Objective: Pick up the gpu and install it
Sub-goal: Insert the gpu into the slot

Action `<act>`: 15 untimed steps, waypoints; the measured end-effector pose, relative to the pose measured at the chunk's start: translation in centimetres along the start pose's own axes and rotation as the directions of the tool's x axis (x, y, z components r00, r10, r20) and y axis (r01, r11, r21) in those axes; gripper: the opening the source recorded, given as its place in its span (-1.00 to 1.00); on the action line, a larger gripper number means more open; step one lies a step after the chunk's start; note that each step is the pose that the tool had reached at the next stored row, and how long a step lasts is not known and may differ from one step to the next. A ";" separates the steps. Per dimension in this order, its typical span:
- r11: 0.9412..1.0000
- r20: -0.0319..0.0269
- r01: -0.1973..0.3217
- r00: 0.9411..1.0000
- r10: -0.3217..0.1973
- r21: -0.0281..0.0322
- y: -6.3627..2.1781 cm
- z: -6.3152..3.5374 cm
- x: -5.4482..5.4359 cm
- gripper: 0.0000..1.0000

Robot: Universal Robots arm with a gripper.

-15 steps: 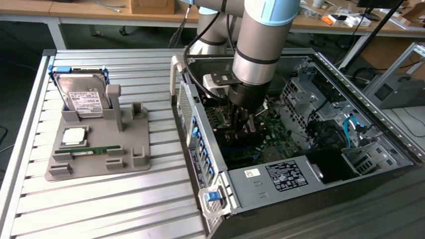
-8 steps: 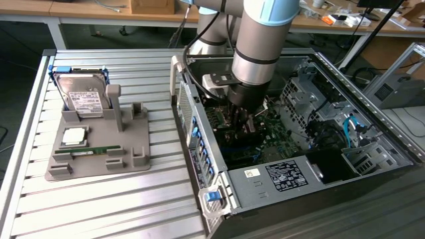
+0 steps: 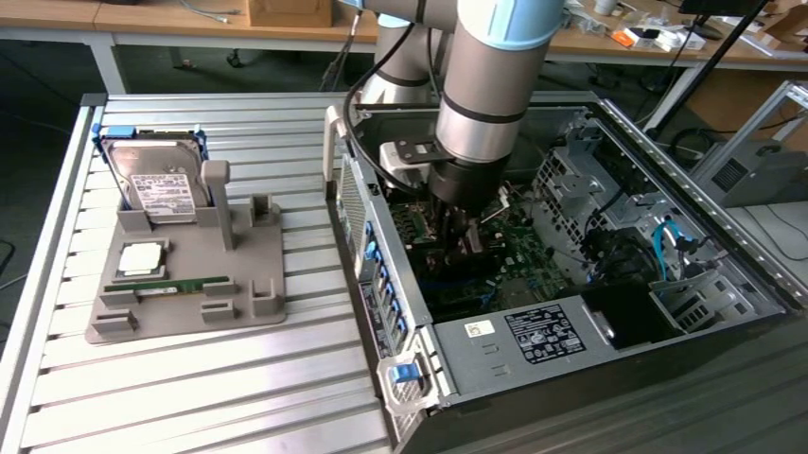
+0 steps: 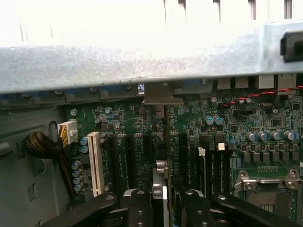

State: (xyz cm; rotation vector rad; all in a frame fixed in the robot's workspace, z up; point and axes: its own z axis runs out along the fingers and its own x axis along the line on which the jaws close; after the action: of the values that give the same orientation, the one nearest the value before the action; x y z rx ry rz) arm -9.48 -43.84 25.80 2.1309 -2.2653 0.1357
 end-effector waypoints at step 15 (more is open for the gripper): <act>1.000 0.042 -0.002 0.999 0.002 -0.001 0.04 0.19 0.1 -0.45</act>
State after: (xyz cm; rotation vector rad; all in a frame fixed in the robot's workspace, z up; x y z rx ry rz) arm -9.52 -43.99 25.61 2.1513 -2.2891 0.0908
